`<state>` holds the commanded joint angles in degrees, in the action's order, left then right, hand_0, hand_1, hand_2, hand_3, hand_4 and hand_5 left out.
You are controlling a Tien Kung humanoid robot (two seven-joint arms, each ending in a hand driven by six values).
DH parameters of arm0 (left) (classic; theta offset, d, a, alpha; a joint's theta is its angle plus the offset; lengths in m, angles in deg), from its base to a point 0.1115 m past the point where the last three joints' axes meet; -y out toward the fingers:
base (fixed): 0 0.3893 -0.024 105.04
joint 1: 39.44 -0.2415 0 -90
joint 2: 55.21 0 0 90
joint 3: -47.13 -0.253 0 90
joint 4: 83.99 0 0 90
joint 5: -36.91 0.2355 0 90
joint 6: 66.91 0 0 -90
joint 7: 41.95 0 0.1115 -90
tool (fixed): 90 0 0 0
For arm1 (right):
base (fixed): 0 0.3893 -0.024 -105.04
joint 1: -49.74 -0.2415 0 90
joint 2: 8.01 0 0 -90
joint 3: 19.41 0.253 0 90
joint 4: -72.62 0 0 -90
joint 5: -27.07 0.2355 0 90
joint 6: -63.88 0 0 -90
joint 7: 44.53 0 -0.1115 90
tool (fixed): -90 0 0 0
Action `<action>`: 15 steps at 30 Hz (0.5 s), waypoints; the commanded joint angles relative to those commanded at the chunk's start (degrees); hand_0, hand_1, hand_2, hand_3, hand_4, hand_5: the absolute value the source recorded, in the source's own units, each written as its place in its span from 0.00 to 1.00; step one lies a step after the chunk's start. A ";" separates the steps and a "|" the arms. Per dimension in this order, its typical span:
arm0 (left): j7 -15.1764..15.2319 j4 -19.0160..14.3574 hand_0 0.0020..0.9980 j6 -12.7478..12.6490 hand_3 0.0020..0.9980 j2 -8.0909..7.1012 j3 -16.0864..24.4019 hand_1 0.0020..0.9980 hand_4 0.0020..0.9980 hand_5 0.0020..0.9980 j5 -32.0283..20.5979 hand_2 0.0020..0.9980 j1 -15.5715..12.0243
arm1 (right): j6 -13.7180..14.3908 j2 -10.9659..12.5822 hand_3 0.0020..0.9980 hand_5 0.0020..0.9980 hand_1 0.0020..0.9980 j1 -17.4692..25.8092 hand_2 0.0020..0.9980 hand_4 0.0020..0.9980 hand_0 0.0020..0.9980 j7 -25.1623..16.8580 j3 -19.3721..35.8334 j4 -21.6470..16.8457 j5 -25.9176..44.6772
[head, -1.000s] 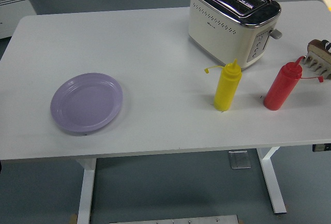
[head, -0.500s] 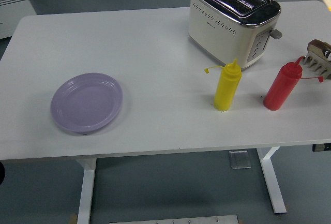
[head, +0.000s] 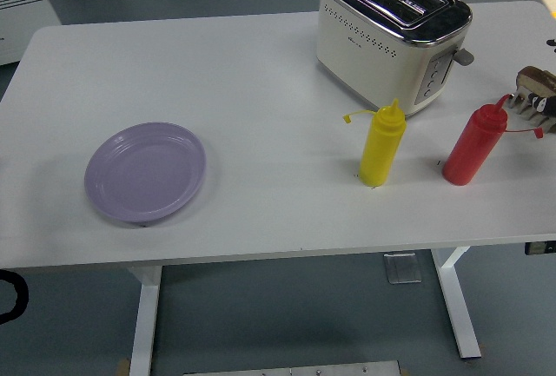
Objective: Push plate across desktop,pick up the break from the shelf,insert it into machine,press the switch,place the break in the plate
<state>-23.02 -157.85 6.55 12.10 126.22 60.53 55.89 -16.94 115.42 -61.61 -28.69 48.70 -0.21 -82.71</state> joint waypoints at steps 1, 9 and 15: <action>0.06 0.36 0.90 0.06 0.80 0.06 -0.21 0.81 0.76 1.00 -0.29 0.79 0.17 | 0.46 -0.15 0.80 0.11 0.77 -0.31 0.75 0.78 0.76 -0.27 -0.50 0.76 0.31; 0.20 2.05 0.89 0.70 0.79 0.46 -1.91 0.80 0.75 1.00 -2.47 0.78 1.21 | 3.74 -0.84 0.73 0.11 0.72 -1.56 0.69 0.77 0.72 -1.68 -2.55 4.31 1.24; 0.96 3.23 0.85 0.85 0.78 1.03 -4.34 0.78 0.75 1.00 -4.27 0.76 2.38 | 5.78 -1.29 0.68 0.10 0.68 -2.04 0.64 0.76 0.68 -2.18 -3.07 6.51 -0.33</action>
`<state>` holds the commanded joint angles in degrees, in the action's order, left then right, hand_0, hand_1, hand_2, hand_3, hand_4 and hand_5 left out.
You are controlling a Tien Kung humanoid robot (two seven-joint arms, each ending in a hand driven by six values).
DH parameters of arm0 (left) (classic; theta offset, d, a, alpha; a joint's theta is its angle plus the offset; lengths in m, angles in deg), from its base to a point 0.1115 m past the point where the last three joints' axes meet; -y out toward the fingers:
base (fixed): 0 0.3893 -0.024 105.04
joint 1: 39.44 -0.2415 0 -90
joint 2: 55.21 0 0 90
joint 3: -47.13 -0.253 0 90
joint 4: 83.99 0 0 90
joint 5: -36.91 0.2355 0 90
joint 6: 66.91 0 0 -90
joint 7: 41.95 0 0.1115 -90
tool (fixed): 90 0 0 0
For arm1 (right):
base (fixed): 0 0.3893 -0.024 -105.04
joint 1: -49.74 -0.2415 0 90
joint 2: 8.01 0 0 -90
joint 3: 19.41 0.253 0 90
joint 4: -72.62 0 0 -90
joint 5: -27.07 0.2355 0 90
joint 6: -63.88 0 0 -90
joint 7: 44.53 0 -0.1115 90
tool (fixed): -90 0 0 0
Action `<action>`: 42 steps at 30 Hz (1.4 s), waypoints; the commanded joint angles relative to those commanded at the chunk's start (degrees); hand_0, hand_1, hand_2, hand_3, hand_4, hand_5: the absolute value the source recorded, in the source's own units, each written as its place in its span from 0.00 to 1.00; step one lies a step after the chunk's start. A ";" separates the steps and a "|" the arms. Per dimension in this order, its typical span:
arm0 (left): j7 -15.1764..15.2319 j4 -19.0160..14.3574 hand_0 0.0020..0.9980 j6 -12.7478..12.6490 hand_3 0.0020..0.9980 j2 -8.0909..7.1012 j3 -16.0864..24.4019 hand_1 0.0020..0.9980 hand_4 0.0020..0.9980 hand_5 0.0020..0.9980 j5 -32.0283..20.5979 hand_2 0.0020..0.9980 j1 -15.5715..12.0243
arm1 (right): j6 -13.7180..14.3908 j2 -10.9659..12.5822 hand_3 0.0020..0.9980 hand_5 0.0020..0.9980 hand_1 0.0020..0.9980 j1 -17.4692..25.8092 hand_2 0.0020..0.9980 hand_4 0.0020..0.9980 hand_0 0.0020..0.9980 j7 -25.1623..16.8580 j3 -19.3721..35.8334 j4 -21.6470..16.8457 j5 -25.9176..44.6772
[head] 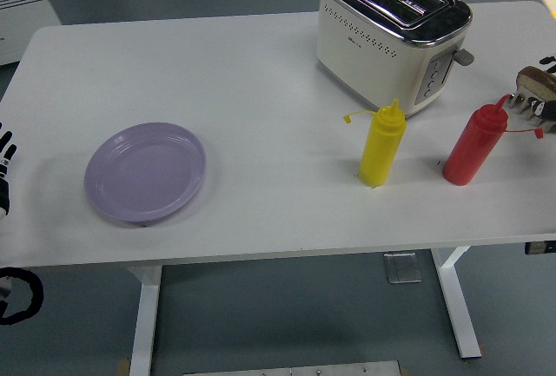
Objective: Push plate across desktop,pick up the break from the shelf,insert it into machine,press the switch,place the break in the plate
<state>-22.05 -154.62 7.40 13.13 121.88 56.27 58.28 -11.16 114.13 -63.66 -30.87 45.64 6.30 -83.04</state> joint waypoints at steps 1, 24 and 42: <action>0.10 0.15 0.85 0.00 0.78 0.06 -0.44 0.78 0.75 1.00 -0.33 0.76 0.19 | 0.23 -0.05 0.68 0.10 0.68 -0.04 0.64 0.76 0.68 -0.08 -0.11 0.18 -0.05; -0.18 1.59 0.84 -0.01 0.76 2.16 -9.58 0.77 0.74 1.00 -3.91 0.74 4.82 | 1.86 -0.60 0.54 0.00 0.64 0.02 0.56 0.60 0.63 0.25 -0.51 0.81 -1.55; -0.28 1.80 0.84 0.01 0.75 3.50 -13.58 0.77 0.73 1.00 -4.84 0.74 6.63 | 4.21 -0.80 0.49 0.00 0.60 -0.11 0.51 0.48 0.59 0.28 -1.11 0.63 -1.25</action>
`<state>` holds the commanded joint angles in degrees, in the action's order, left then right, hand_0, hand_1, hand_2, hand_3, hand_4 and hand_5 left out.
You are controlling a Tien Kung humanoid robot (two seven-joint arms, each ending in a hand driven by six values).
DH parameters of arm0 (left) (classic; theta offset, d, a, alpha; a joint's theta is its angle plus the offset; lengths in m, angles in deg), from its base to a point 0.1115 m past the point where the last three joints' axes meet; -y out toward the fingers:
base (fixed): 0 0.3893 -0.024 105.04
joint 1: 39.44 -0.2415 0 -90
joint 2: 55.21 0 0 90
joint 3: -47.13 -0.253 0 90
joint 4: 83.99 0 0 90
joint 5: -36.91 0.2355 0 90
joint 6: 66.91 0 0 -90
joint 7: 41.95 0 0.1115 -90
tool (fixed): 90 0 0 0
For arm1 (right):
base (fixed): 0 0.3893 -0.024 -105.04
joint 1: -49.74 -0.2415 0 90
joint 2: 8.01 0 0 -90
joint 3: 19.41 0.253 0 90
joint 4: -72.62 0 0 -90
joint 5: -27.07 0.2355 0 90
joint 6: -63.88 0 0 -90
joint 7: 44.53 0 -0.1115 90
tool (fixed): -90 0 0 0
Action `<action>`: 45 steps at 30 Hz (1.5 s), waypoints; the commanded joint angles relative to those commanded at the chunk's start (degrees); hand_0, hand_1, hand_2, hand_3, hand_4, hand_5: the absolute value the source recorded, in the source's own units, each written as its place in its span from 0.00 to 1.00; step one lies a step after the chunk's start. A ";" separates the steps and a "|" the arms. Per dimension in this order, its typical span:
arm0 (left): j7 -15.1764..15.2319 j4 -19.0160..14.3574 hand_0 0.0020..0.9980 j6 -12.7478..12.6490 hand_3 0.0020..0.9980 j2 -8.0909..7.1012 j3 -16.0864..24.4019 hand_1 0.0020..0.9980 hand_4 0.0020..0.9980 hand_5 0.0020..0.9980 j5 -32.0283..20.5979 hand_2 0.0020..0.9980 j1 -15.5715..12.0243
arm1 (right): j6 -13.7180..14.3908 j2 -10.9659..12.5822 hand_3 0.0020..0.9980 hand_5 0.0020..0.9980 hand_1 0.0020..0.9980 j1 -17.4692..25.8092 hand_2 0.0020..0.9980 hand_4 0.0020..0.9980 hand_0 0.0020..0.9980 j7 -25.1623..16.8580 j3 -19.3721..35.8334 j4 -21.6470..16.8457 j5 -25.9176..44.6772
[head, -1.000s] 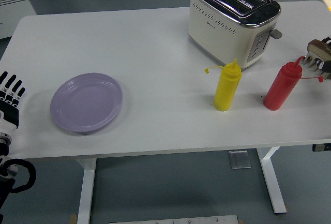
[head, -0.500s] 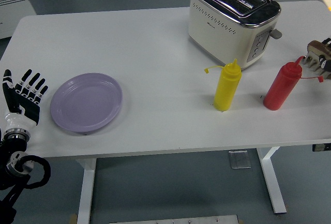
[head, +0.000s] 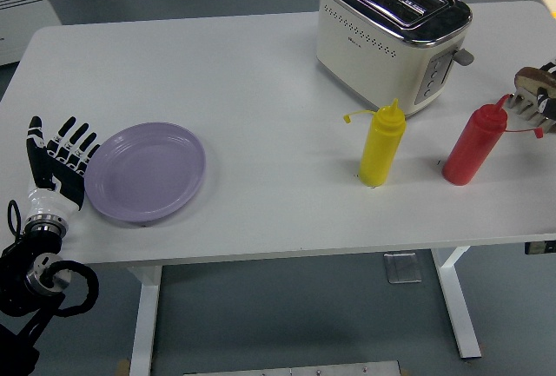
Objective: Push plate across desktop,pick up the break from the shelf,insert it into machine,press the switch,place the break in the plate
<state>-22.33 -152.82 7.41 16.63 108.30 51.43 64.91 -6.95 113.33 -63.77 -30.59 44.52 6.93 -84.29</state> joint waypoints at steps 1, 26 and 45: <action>-0.02 -0.04 0.84 0.00 0.75 0.01 -0.22 0.77 0.73 1.00 -0.06 0.74 0.09 | 0.38 0.01 0.49 0.00 0.60 -0.01 0.51 0.48 0.59 0.04 -0.03 -0.01 0.21; -0.36 -0.96 0.84 -0.19 0.75 0.97 -4.30 0.77 0.72 1.00 -1.64 0.74 1.72 | 5.96 0.05 0.47 0.00 0.55 0.25 0.50 0.19 0.50 -0.22 -0.05 -1.36 1.45; -1.16 -1.62 0.84 -0.09 0.75 1.47 -7.36 0.77 0.72 1.00 -2.67 0.74 2.87 | 4.95 0.93 0.47 0.00 0.54 0.41 0.50 0.20 0.49 1.85 2.84 -8.43 4.84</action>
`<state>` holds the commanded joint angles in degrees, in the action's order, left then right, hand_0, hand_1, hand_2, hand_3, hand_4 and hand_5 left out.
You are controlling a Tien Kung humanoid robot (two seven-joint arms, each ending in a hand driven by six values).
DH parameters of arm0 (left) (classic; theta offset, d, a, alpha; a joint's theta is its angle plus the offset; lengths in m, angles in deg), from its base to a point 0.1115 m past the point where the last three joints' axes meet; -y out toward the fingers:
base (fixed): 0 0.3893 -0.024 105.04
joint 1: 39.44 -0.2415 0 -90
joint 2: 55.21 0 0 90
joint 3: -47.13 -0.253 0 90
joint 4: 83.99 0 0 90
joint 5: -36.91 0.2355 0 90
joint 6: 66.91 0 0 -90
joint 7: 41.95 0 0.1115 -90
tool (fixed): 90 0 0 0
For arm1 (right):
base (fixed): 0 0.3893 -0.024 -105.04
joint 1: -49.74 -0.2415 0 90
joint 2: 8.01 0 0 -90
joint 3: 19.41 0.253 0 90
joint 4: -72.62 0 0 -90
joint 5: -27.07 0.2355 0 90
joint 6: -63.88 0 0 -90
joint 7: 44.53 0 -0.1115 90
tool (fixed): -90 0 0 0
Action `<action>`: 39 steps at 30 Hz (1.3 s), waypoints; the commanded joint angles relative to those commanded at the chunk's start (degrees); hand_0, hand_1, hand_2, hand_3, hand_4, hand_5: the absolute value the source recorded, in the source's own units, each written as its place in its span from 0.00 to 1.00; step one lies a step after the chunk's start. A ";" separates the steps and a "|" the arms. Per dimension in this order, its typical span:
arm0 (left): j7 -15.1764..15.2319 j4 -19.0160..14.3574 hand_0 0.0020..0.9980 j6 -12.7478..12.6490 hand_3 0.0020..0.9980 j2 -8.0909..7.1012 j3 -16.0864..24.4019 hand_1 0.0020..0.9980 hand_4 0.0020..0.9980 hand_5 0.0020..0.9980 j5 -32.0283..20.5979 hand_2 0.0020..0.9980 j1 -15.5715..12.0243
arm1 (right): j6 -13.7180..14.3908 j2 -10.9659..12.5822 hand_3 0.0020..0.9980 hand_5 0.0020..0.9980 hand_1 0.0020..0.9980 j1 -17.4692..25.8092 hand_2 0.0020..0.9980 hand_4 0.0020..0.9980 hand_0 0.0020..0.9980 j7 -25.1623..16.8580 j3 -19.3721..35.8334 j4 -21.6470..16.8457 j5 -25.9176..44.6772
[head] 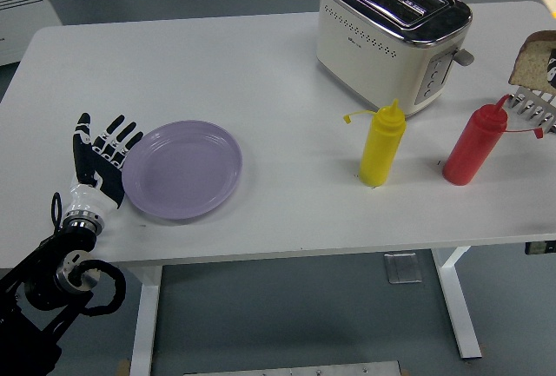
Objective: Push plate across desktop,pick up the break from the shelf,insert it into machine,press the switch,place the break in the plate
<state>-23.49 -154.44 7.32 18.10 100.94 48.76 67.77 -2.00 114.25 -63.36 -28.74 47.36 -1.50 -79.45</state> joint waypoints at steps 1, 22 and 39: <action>0.00 0.06 0.84 0.01 0.75 0.02 -0.14 0.77 0.72 1.00 -0.01 0.74 0.07 | -0.24 0.06 0.47 0.00 0.54 0.07 0.50 0.20 0.49 0.21 0.49 -0.63 1.36; -0.02 0.03 0.84 0.01 0.74 0.82 -4.68 0.77 0.72 1.00 -0.92 0.74 3.18 | 0.98 3.46 0.47 0.00 0.49 -1.06 0.49 0.23 0.42 5.38 6.70 -12.12 17.96; -0.89 -0.61 0.84 0.15 0.74 1.47 -8.24 0.77 0.72 1.00 -1.64 0.74 5.35 | 0.82 6.49 0.47 0.00 0.46 -9.96 0.49 0.25 0.38 9.14 3.55 -19.35 23.56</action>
<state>-24.39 -155.05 7.47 19.58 92.70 47.11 73.13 -1.17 120.74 -73.32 -19.59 50.91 -20.84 -55.89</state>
